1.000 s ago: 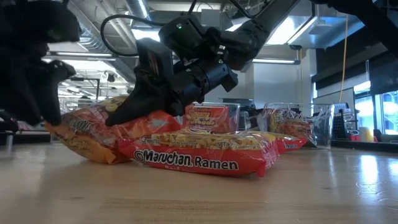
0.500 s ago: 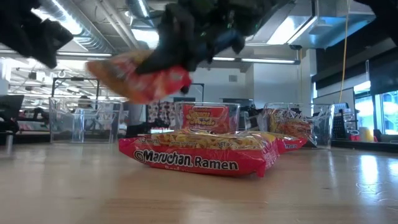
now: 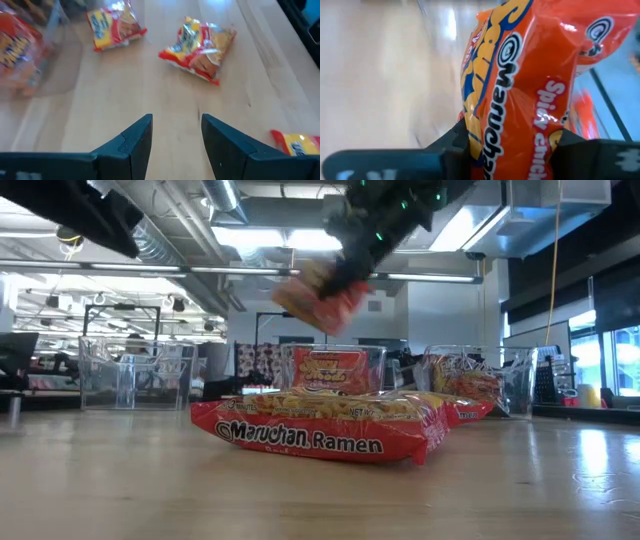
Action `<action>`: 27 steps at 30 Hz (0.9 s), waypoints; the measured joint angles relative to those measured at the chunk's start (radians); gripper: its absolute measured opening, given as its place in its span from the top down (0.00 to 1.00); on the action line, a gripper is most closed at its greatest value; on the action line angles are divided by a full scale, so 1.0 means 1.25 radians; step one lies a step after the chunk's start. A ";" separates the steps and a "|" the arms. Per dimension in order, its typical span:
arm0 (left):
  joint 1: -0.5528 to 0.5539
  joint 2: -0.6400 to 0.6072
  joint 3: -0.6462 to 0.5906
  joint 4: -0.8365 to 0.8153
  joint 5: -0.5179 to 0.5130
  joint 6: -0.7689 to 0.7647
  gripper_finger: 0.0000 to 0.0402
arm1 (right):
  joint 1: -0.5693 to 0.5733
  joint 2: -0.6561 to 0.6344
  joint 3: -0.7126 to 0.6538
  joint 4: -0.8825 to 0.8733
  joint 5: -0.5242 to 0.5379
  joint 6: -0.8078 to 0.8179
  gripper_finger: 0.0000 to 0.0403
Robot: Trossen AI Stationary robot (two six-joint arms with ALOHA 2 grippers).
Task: Sort Maruchan noodles
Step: Put the orange noodle pack into the middle transparent bin
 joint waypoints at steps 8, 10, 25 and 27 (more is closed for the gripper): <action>0.038 -0.001 0.000 0.002 0.022 0.052 0.59 | -0.074 0.060 -0.001 -0.128 -0.048 -0.042 0.73; 0.043 -0.001 0.000 0.002 0.023 0.053 0.59 | -0.072 0.077 -0.001 -0.121 -0.057 -0.048 0.73; 0.081 0.000 0.000 0.002 0.020 0.058 0.59 | -0.060 0.152 -0.001 -0.149 -0.062 -0.072 0.70; 0.082 0.000 0.000 0.002 0.020 0.058 0.59 | -0.060 0.159 -0.001 -0.143 -0.067 -0.071 0.70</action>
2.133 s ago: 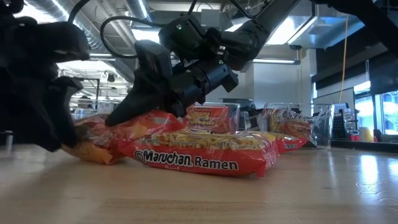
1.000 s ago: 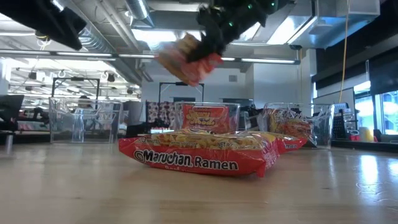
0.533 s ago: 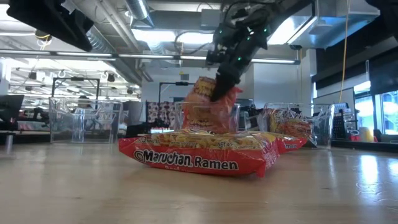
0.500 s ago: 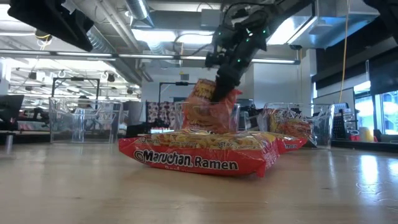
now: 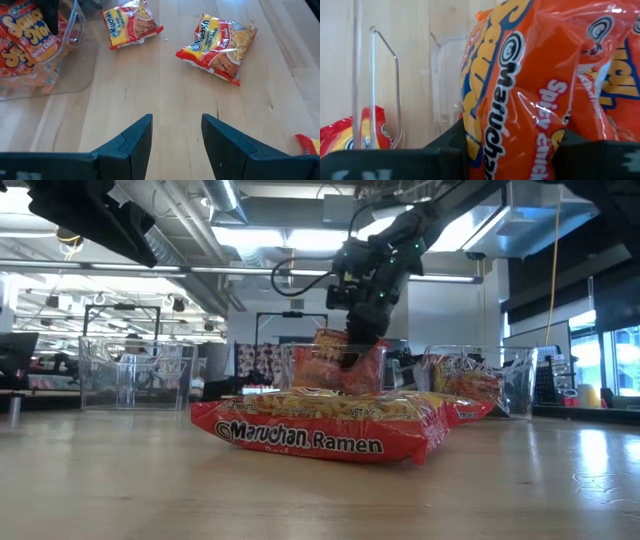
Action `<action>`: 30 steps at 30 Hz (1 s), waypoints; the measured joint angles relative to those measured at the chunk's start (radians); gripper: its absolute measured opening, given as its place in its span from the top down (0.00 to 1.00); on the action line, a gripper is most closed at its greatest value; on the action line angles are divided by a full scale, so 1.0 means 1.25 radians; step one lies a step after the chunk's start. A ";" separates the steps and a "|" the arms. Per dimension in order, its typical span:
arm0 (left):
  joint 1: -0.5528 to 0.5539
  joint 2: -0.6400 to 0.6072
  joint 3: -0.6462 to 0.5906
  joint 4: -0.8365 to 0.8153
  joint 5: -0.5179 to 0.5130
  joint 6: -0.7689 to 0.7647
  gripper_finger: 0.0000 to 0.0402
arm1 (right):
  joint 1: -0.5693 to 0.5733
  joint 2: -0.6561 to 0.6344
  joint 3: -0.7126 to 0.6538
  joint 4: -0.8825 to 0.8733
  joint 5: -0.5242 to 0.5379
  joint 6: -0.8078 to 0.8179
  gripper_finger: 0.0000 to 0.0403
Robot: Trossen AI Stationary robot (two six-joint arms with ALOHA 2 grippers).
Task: Sort Maruchan noodles
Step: Put the orange noodle pack into the middle transparent bin
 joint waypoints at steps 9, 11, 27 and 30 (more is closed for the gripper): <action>0.000 0.000 0.000 0.001 0.069 0.000 0.59 | -0.001 0.015 0.000 0.004 0.002 0.014 0.56; 0.000 0.000 0.000 0.001 0.070 0.000 0.59 | 0.000 0.015 0.000 0.005 0.011 0.016 0.49; 0.000 0.000 0.000 0.006 0.071 0.006 0.59 | 0.000 -0.008 0.001 -0.014 0.026 0.057 0.31; 0.000 0.000 0.000 0.006 0.070 0.012 0.59 | 0.000 -0.039 0.001 -0.011 0.015 0.082 0.31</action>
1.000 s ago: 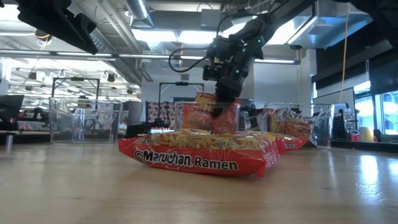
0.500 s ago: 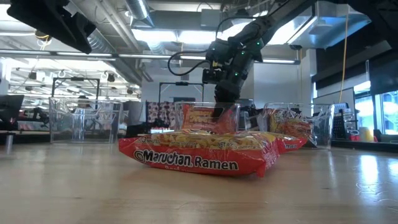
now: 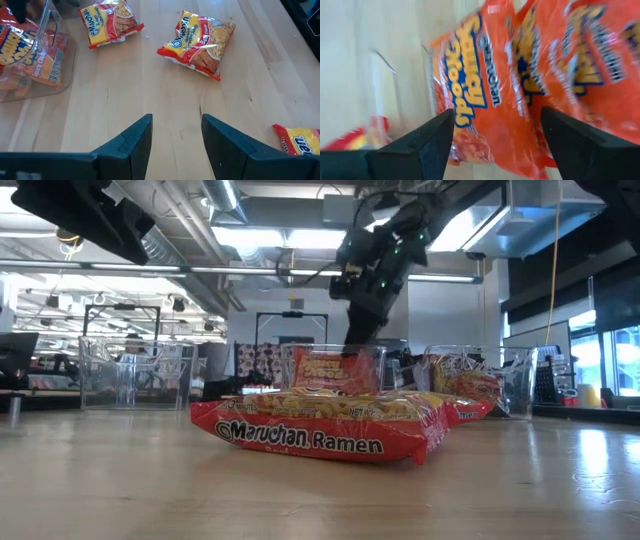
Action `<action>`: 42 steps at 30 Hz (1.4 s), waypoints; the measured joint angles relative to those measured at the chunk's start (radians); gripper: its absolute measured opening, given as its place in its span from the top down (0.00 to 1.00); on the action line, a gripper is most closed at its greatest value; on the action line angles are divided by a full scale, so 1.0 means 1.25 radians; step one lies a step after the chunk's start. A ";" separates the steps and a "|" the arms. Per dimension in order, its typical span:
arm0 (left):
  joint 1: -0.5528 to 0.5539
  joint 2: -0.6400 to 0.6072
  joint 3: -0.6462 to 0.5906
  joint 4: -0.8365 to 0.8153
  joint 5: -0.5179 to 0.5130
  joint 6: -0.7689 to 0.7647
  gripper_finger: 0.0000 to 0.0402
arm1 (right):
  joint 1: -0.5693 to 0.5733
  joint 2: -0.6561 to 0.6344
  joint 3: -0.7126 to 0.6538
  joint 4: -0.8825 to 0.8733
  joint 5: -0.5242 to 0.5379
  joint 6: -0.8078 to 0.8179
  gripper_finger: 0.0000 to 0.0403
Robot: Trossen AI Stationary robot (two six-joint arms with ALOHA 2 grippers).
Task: Sort Maruchan noodles
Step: Put the orange noodle pack into the middle transparent bin, then put the red noodle pack into the left transparent bin
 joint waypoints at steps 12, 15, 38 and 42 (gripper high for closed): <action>0.000 0.000 0.000 0.019 -0.033 0.000 0.59 | 0.044 -0.128 0.001 -0.066 -0.049 0.144 0.32; 0.000 0.000 0.000 0.051 -0.034 0.000 0.59 | 0.082 -0.152 0.001 -0.096 -0.079 0.209 0.32; -0.044 0.240 0.000 0.255 -0.056 -0.249 0.59 | 0.495 -0.167 -0.263 0.166 0.061 0.600 0.32; -0.064 0.341 0.000 0.366 -0.056 -0.300 0.59 | 0.497 -0.166 -0.340 0.272 0.028 0.640 0.32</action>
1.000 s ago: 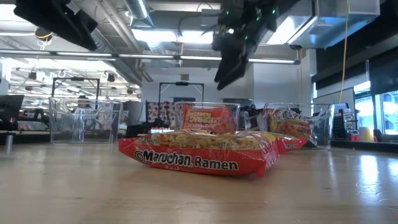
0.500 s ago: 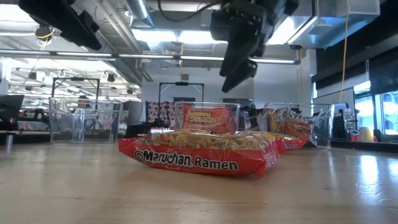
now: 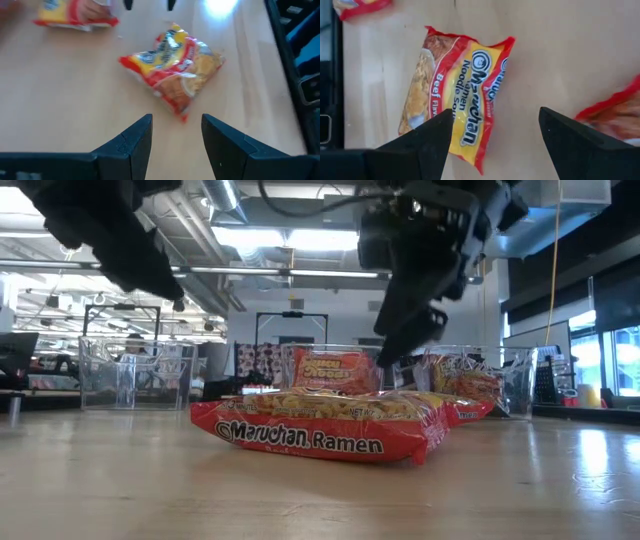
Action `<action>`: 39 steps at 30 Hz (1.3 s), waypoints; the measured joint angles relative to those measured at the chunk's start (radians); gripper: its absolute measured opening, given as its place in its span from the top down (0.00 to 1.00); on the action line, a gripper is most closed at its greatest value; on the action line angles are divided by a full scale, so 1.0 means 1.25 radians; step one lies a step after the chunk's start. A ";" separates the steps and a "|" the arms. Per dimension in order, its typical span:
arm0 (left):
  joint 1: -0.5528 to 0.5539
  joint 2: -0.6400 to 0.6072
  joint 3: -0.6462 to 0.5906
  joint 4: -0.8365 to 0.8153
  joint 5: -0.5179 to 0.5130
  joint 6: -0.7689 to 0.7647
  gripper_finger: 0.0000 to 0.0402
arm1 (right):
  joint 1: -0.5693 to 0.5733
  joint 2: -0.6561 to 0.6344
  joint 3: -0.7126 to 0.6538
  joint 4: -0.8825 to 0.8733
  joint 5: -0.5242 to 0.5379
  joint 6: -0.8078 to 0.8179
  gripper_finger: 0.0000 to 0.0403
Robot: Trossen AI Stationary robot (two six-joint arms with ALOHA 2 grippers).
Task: Sort Maruchan noodles
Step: Put the red noodle pack into the left transparent bin
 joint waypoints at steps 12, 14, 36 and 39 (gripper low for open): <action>-0.033 0.316 0.156 0.132 -0.047 -0.024 0.59 | -0.011 0.056 -0.148 0.349 -0.091 0.153 0.32; -0.028 0.366 0.177 0.170 -0.047 -0.004 0.59 | -0.011 0.078 -0.143 0.353 -0.091 0.154 0.32; -0.008 0.543 0.231 0.217 -0.120 0.015 0.59 | -0.011 0.167 -0.140 0.458 -0.162 0.279 0.32; -0.007 0.543 0.231 0.215 -0.132 0.029 0.59 | -0.011 0.167 -0.140 0.458 -0.180 0.294 0.32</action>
